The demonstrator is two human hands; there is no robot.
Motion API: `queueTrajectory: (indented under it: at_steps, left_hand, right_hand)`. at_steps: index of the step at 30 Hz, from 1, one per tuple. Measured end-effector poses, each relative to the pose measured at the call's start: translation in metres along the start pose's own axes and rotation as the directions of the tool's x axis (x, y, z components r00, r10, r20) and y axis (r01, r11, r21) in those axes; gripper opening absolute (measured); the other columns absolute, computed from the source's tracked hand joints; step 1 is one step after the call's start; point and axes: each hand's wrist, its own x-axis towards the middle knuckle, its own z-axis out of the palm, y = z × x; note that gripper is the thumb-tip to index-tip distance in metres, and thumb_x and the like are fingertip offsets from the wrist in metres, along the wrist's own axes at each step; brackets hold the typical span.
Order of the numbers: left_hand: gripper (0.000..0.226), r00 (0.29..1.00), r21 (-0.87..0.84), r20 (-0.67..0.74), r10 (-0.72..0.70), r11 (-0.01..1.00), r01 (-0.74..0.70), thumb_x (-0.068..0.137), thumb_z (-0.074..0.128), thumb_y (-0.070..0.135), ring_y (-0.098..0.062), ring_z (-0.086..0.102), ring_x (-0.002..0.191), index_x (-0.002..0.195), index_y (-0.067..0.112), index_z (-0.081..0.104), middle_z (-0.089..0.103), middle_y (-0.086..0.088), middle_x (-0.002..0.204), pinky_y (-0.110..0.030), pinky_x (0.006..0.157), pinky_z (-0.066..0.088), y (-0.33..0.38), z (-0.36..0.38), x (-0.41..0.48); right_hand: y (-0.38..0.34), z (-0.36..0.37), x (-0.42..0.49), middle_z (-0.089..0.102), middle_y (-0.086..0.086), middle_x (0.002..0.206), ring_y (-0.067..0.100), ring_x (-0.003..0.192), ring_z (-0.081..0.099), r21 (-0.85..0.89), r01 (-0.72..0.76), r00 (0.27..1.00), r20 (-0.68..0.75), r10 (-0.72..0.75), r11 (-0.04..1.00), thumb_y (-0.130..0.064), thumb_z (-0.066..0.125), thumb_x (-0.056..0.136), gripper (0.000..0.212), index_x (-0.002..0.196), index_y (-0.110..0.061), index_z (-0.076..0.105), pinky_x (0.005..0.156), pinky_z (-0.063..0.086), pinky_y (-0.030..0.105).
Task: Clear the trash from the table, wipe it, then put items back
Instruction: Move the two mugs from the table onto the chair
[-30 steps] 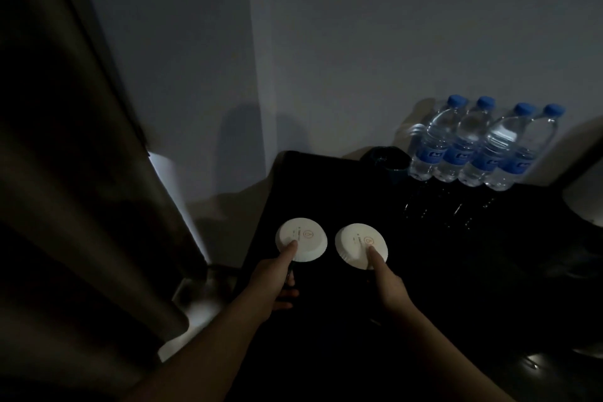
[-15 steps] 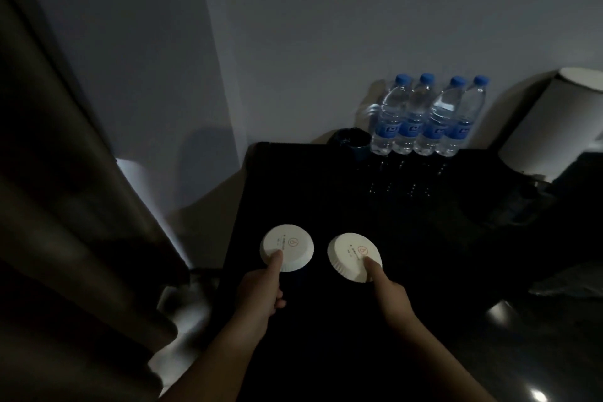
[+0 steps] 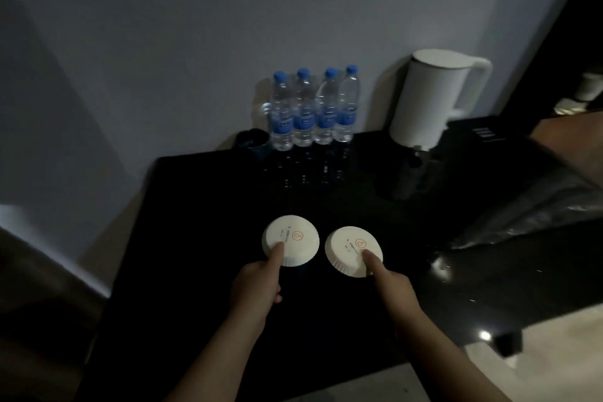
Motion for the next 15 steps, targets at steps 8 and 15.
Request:
queueTrajectory:
  at_steps: [8,15]
  left_hand:
    - [0.047,0.992,0.009,0.117,0.035,0.999,-0.036,0.091,0.047,0.054,-0.016,0.048,0.055,0.065,0.015,0.055,0.052,-0.003,0.062,-0.027,0.061,0.042,0.032,0.166,-0.074]
    - [0.048,0.977,0.002,0.213,0.035,0.999,-0.036,0.089,0.049,0.055,-0.015,0.044,0.055,0.064,0.015,0.056,0.05,-0.004,0.063,-0.027,0.057,0.038,0.066,0.289,-0.122]
  right_hand:
    - [0.009,-0.186,0.011,0.058,0.005,0.065,0.016,0.055,0.048,0.098,0.086,0.982,-0.176,-0.068,0.991,-0.05,0.056,0.087,0.046,0.077,-0.006,0.067,0.051,0.033,0.026]
    - [0.016,-0.317,0.029,0.053,0.009,0.07,0.024,0.069,0.048,0.198,0.074,0.96,-0.279,-0.016,0.977,-0.053,0.058,0.084,0.046,0.073,-0.008,0.062,0.061,0.039,0.03]
